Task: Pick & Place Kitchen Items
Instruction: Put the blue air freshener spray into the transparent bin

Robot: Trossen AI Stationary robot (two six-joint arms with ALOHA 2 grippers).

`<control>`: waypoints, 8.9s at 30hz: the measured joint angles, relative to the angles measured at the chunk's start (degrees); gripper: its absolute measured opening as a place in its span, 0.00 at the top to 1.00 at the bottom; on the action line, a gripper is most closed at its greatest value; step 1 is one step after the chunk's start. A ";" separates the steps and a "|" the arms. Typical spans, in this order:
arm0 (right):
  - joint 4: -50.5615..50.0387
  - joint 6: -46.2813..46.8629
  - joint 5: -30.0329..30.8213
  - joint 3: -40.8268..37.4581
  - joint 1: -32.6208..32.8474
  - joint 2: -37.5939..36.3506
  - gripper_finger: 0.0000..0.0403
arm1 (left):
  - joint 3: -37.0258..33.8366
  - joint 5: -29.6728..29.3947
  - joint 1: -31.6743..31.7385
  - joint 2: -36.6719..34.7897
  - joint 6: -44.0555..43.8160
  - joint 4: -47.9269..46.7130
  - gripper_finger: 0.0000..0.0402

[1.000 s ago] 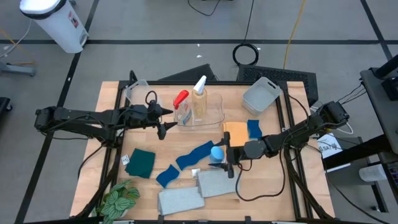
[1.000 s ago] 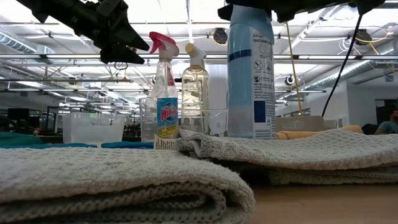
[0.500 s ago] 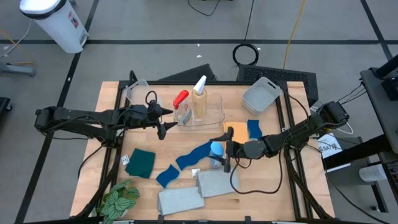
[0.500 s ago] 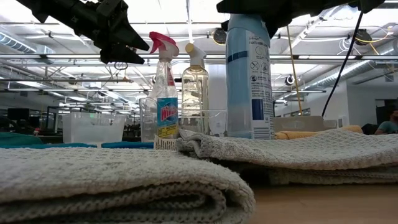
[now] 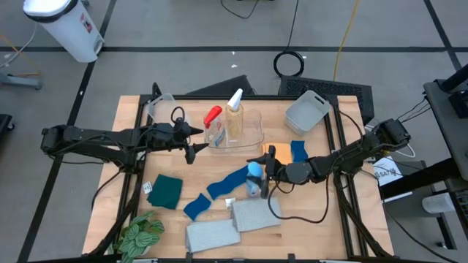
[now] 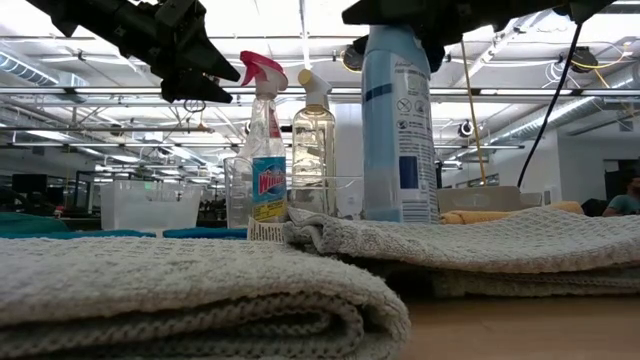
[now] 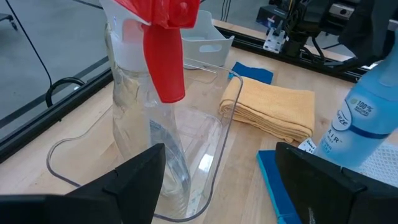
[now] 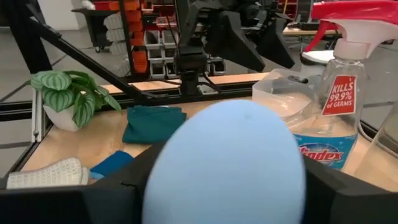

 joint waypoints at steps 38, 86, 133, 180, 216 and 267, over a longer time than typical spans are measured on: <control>2.57 -2.26 -4.82 -0.09 0.15 0.04 0.61 | 0.00 -0.01 0.00 0.00 0.00 0.00 0.23; 7.84 -4.10 -22.85 0.02 0.15 -0.02 0.61 | 0.00 -0.02 0.01 0.00 0.00 0.00 0.23; 0.89 -8.13 -22.67 0.02 -0.74 -0.04 0.61 | 0.00 0.00 -0.01 0.00 0.00 0.00 0.23; 4.85 2.99 -22.62 -0.02 -11.33 -8.52 0.60 | 0.00 -0.02 0.01 -0.02 0.00 0.00 0.23; -5.38 -3.86 -22.64 11.63 -24.90 -8.52 0.60 | 0.00 -0.02 0.01 -0.02 -0.01 0.00 0.23; -1.13 -8.38 -17.67 8.00 -31.06 3.13 0.61 | 0.00 -0.01 0.01 -0.01 0.00 0.00 0.23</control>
